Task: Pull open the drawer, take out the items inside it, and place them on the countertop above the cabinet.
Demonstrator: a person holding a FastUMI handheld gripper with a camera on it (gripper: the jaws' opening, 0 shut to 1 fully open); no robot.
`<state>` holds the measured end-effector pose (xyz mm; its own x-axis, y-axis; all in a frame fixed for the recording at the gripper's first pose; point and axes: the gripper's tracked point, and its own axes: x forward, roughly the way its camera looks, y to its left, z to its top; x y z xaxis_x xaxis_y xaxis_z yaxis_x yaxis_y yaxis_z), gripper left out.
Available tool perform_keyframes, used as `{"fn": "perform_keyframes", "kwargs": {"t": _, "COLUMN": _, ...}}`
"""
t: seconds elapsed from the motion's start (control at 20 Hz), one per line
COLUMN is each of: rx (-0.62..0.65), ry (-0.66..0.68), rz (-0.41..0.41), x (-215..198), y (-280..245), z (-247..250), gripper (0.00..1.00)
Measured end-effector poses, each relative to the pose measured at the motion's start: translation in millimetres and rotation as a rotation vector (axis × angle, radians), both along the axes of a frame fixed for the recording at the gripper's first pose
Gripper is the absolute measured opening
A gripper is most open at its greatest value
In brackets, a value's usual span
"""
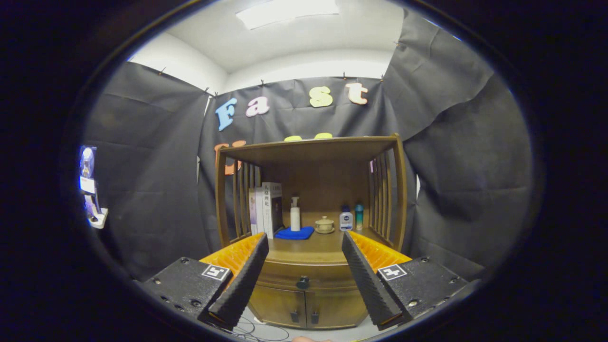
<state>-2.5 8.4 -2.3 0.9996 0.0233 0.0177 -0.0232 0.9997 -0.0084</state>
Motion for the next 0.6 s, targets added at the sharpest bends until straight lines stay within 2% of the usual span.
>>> {"fn": "perform_keyframes", "kwargs": {"t": 0.4, "rx": 0.008, "ry": 0.004, "rz": 0.0, "x": 5, "y": 4, "z": -10, "gripper": 0.98}}
{"fn": "perform_keyframes", "kwargs": {"t": 0.6, "rx": 0.0, "ry": 0.002, "rz": 0.033, "x": 14, "y": 12, "z": -22, "gripper": 0.98}}
